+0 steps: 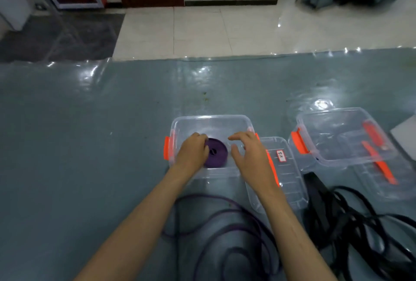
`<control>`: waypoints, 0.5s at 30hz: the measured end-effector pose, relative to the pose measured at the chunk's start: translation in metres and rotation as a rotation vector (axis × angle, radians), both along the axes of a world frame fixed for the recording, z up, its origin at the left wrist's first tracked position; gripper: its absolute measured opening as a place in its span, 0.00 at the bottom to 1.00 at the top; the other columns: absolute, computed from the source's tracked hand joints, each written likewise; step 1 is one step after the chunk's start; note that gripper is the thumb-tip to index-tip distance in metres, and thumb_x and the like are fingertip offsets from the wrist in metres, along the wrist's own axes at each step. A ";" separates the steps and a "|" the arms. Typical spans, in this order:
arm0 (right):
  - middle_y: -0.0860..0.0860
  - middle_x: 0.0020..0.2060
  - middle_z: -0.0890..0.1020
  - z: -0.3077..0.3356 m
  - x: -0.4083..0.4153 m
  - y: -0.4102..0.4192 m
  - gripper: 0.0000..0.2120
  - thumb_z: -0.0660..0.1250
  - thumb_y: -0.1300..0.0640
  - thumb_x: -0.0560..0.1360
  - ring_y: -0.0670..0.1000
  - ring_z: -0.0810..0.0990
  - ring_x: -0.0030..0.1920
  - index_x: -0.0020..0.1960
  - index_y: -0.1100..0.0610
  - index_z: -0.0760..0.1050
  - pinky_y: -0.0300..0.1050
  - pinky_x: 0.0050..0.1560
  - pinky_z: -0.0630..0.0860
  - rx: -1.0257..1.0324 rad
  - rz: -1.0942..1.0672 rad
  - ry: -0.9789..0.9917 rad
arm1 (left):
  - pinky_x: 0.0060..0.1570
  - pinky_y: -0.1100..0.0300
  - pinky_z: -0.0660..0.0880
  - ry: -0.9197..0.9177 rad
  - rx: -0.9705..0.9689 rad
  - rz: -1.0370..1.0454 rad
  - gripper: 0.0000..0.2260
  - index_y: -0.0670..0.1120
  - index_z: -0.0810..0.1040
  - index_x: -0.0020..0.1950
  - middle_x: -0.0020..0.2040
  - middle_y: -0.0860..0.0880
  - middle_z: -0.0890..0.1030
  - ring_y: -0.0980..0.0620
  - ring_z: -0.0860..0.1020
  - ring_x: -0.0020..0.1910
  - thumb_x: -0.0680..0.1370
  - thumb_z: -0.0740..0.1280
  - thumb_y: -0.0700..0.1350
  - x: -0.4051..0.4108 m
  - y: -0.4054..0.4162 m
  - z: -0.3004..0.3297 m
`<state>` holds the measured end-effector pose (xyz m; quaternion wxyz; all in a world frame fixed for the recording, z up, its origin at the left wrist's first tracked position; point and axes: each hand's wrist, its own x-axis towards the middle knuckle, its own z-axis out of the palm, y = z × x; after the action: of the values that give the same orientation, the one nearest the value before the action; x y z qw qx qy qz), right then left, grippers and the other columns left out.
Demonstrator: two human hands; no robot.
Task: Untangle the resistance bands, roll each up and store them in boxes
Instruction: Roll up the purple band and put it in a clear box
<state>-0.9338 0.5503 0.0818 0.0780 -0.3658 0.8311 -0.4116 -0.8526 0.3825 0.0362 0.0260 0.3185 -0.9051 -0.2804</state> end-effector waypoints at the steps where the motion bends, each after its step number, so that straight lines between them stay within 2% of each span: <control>1: 0.52 0.55 0.82 0.002 0.009 0.013 0.10 0.69 0.68 0.79 0.49 0.79 0.57 0.57 0.60 0.83 0.34 0.60 0.70 -0.033 -0.009 0.006 | 0.55 0.47 0.76 0.067 -0.066 -0.068 0.10 0.38 0.82 0.60 0.55 0.39 0.82 0.39 0.80 0.54 0.81 0.65 0.37 0.014 0.008 0.010; 4: 0.51 0.54 0.82 -0.006 0.034 0.055 0.08 0.69 0.68 0.79 0.51 0.80 0.56 0.54 0.59 0.83 0.45 0.59 0.76 -0.023 -0.014 -0.014 | 0.50 0.44 0.79 0.298 -0.235 -0.159 0.09 0.38 0.84 0.57 0.53 0.40 0.83 0.38 0.81 0.50 0.80 0.67 0.34 0.061 0.034 0.031; 7: 0.50 0.50 0.82 -0.031 0.057 0.101 0.08 0.69 0.67 0.79 0.52 0.81 0.53 0.53 0.57 0.84 0.51 0.59 0.78 0.075 -0.001 -0.030 | 0.42 0.51 0.78 0.420 -0.320 -0.118 0.07 0.42 0.84 0.51 0.48 0.46 0.83 0.43 0.81 0.45 0.76 0.72 0.33 0.111 0.059 0.027; 10: 0.48 0.48 0.83 -0.059 0.082 0.142 0.08 0.70 0.66 0.78 0.51 0.82 0.50 0.51 0.55 0.83 0.55 0.57 0.80 0.195 -0.015 -0.096 | 0.43 0.51 0.78 0.344 -0.200 0.016 0.07 0.44 0.84 0.52 0.49 0.47 0.83 0.43 0.81 0.47 0.77 0.72 0.34 0.157 0.076 -0.007; 12: 0.45 0.47 0.83 -0.074 0.099 0.164 0.10 0.71 0.66 0.78 0.48 0.82 0.48 0.49 0.51 0.83 0.54 0.56 0.81 0.228 -0.028 -0.130 | 0.49 0.48 0.79 0.232 -0.072 0.114 0.08 0.43 0.84 0.55 0.53 0.45 0.82 0.41 0.81 0.52 0.77 0.70 0.34 0.183 0.082 -0.039; 15: 0.42 0.45 0.84 -0.087 0.119 0.188 0.13 0.72 0.66 0.77 0.46 0.83 0.45 0.47 0.46 0.82 0.50 0.53 0.81 0.240 -0.062 -0.135 | 0.62 0.43 0.75 0.017 0.028 0.230 0.21 0.40 0.80 0.66 0.64 0.39 0.79 0.36 0.77 0.63 0.74 0.67 0.30 0.212 0.090 -0.080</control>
<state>-0.8145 0.7378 -0.0050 0.1641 -0.2997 0.8781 -0.3350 -0.6402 0.4721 -0.0435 0.0612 0.4182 -0.8584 -0.2908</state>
